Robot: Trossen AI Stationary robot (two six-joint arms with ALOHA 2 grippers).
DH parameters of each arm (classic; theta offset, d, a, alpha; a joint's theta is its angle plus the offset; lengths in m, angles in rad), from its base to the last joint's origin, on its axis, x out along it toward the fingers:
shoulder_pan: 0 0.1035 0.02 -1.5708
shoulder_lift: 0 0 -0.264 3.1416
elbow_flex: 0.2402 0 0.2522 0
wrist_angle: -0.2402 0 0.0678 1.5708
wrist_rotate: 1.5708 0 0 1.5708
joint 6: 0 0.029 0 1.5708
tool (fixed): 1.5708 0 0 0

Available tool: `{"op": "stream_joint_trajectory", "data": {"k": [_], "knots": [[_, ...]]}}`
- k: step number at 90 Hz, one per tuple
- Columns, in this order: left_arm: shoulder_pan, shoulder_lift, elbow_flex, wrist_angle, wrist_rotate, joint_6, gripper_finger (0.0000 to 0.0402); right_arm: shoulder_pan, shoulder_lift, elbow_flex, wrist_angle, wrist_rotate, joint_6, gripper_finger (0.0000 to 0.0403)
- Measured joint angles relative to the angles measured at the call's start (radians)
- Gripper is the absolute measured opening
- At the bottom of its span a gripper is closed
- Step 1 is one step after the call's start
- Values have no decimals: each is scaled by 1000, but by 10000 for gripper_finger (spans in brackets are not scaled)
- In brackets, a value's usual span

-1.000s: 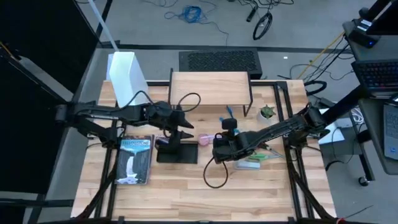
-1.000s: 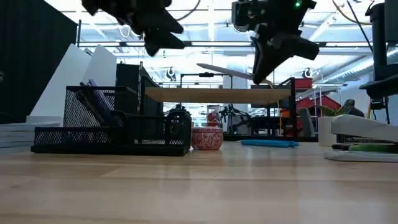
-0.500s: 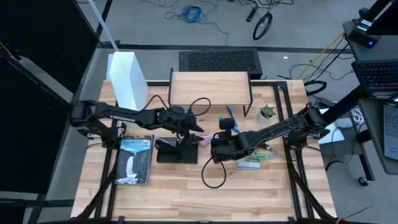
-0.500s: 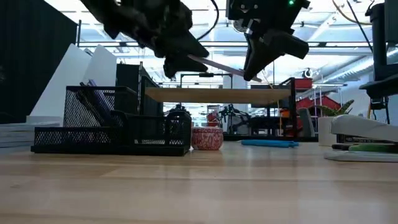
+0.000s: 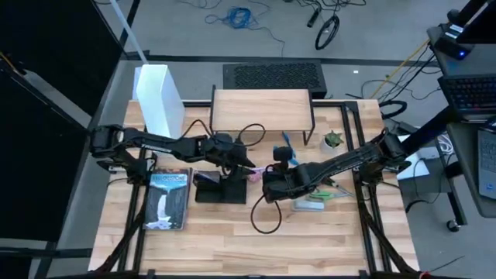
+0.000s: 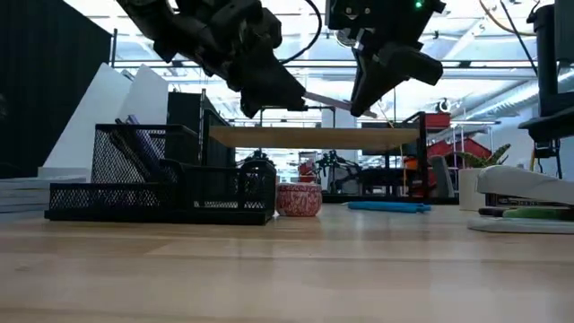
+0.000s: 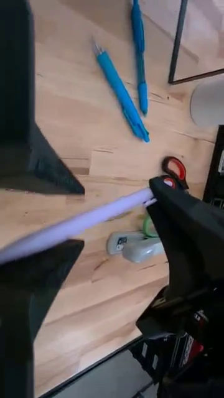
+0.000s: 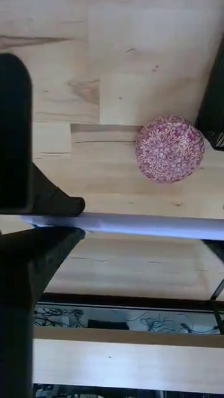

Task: Stock shelves
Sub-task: Put the purple pen into the desk organizer

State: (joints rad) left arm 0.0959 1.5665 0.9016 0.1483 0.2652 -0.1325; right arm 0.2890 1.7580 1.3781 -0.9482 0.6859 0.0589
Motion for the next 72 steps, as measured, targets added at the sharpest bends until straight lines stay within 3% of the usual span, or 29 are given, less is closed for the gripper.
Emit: {"op": "stream_joint_trajectory", "data": {"k": [9,32,47,72], "knots": [[1,0,0,-12,-9,28,16,1,-1,0,2,-4,4,4],[0,0,0,-9,-35,45,8,7,-2,0,4,-9,60,33],[0,-10,0,-9,-33,45,7,29,-60,0,-20,-38,171,87],[0,-73,0,-47,-1,70,6,104,-276,-1,-76,-29,459,175]]}}
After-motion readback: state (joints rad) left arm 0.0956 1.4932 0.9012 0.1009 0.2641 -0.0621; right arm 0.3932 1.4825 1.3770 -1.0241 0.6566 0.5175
